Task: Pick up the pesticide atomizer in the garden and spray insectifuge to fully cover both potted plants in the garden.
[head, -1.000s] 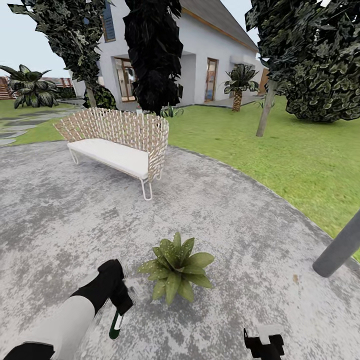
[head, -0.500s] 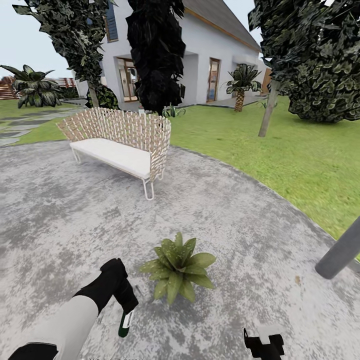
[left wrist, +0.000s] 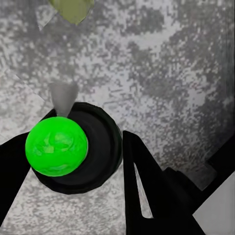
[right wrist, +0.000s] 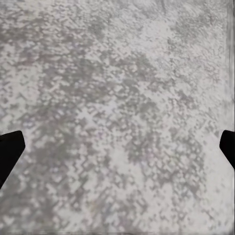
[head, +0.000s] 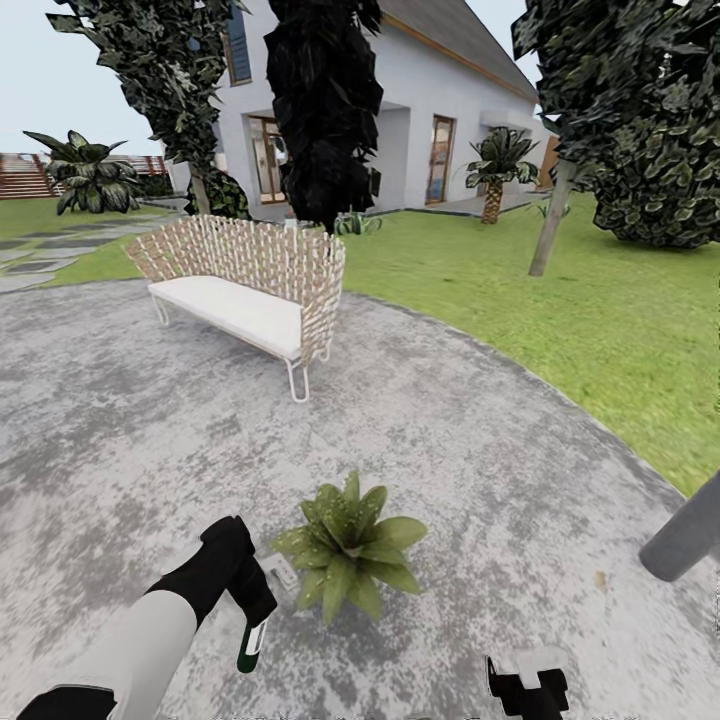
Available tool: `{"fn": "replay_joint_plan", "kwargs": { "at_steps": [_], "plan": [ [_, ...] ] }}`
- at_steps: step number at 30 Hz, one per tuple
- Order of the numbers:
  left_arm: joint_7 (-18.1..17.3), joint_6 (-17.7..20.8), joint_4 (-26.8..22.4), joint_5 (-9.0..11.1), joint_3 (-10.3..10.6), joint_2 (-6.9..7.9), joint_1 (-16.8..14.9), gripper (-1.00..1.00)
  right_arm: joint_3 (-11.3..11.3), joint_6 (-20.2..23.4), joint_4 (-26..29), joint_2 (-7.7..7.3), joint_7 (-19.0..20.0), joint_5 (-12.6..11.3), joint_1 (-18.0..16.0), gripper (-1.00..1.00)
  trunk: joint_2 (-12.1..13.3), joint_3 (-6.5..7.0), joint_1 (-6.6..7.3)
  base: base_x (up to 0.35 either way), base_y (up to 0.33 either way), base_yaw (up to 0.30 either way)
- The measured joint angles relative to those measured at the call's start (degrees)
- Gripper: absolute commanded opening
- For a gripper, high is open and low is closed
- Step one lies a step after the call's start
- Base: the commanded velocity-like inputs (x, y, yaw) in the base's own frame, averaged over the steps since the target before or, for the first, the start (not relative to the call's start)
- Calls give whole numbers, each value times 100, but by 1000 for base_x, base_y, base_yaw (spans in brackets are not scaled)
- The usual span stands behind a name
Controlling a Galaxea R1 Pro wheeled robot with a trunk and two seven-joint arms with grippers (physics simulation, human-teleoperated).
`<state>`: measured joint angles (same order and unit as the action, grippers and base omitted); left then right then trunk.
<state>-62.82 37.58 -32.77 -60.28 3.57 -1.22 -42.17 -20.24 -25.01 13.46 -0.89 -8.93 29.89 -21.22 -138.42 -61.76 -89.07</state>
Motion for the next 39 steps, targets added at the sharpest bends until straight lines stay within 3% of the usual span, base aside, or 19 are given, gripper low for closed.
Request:
{"fn": "replay_joint_plan", "kwargs": {
  "at_steps": [10,14,16,20,23,27,29,32,37,39],
  "plan": [
    [-52,65,-177,7,38,-21,-47,-100,0,0,-2,0,1,0,0,100,0,0,1,-75,-61,145],
    [-57,87,-194,20,40,-307,-71,-100,1,0,-1,0,1,0,0,100,0,0,1,0,0,5],
    [-95,85,-189,19,44,-325,-75,-100,0,0,-1,0,1,0,0,100,0,0,1,0,0,0],
    [-581,-4,-113,-51,44,-218,14,-100,0,0,-1,0,1,0,0,100,0,0,1,0,0,0],
    [-630,-43,-104,-42,38,-28,207,-100,0,0,-1,0,1,0,0,100,0,0,1,0,0,0],
    [-640,-42,-106,-36,7,222,243,-100,0,0,-2,0,2,0,0,100,0,0,1,0,0,0],
    [-625,-42,-100,-27,15,260,250,-100,0,0,-2,0,2,0,0,100,0,0,1,0,0,0],
    [-600,-28,-150,-30,12,197,248,-100,1,0,-2,0,2,0,0,100,0,0,1,0,0,0],
    [-592,27,-203,-25,62,-111,246,-100,1,0,-1,0,2,0,0,100,0,0,1,0,0,0],
    [-587,25,-198,-64,54,-116,246,-100,2,0,-1,0,4,0,0,100,0,0,1,0,0,0]
  ]
}}
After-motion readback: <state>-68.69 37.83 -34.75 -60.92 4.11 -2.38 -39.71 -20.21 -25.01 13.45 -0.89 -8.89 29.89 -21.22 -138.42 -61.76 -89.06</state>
